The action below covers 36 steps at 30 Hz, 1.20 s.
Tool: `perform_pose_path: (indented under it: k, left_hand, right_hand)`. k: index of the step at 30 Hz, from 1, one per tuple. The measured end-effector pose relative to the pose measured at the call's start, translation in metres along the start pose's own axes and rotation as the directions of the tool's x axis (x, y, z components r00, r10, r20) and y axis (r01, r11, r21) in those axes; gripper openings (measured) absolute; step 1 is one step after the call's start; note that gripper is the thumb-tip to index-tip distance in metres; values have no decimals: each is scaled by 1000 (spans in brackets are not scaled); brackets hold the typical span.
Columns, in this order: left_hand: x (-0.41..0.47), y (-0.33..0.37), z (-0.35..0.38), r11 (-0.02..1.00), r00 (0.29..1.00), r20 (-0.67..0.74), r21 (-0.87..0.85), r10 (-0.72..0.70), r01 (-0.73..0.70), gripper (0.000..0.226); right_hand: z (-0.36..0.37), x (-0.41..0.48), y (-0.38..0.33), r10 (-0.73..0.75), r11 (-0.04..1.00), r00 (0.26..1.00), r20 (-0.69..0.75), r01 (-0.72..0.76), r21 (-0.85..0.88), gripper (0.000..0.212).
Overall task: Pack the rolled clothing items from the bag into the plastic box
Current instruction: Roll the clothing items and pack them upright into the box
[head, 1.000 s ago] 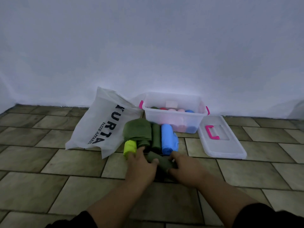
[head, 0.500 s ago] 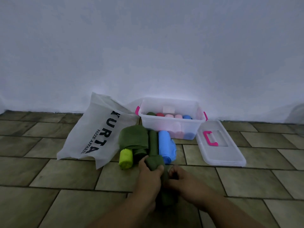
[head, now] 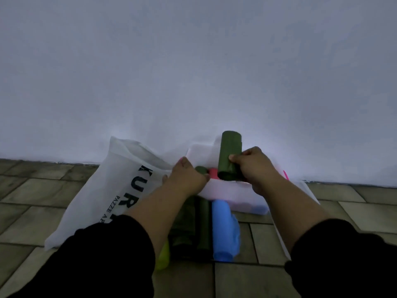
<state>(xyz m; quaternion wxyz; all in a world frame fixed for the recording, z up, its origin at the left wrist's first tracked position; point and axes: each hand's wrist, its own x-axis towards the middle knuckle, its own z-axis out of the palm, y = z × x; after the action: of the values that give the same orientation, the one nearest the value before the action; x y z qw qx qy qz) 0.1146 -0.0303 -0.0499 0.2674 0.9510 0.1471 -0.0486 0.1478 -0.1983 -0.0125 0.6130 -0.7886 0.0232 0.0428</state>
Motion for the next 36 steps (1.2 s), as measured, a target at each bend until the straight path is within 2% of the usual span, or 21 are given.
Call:
perform_pose_path:
  k: [2,4,6,8,10,12,14,15,17,20,22,27,36]
  left_hand:
    - [12,-2,1,1000,999,40,-16,7,-6,103]
    - [19,-6,3,1000,999,36,12,18,-18,106]
    - [20,-9,5,999,999,31,39,23,-24,106]
    - [19,-10,5,998,999,32,60,23,-25,104]
    - [18,-10,3,996,999,26,80,23,-25,101]
    - [15,-9,1,995,1000,23,99,19,-21,99]
    - [13,-8,1,994,1000,23,113,13,-15,98]
    - [12,-8,1,993,1000,20,117,8,-10,98]
    - [11,-6,2,994,1000,6,109,-5,4,97]
    - [11,-5,4,996,1000,-14,91,-10,11,97]
    - [10,-5,6,996,1000,-22,88,-19,21,95]
    - [9,-7,12,997,997,-47,49,-54,57,97]
    - [13,-8,10,997,997,-28,1,-75,75,97]
  right_hand:
    - [20,25,-3,42,968,998,46,-30,-249,46]
    - [42,42,-3,91,862,988,123,-17,-506,59]
    - [63,48,-5,109,710,959,262,109,-695,50]
    - [78,47,-10,143,590,910,390,238,-771,44]
    - [83,50,-10,193,558,884,427,259,-789,43]
    - [79,48,-8,217,534,888,405,239,-811,47]
    - [67,42,-3,127,508,915,383,271,-817,50]
    - [57,35,3,63,517,938,342,262,-815,52]
    - [32,16,19,-46,512,986,161,162,-843,59]
    - [-3,-14,49,-103,423,995,-15,30,-906,67]
    - [-13,-21,62,-123,427,992,10,62,-902,65]
    - [-13,-10,65,-244,471,965,97,206,-858,44]
    - [-9,-2,73,-262,480,963,65,189,-857,38]
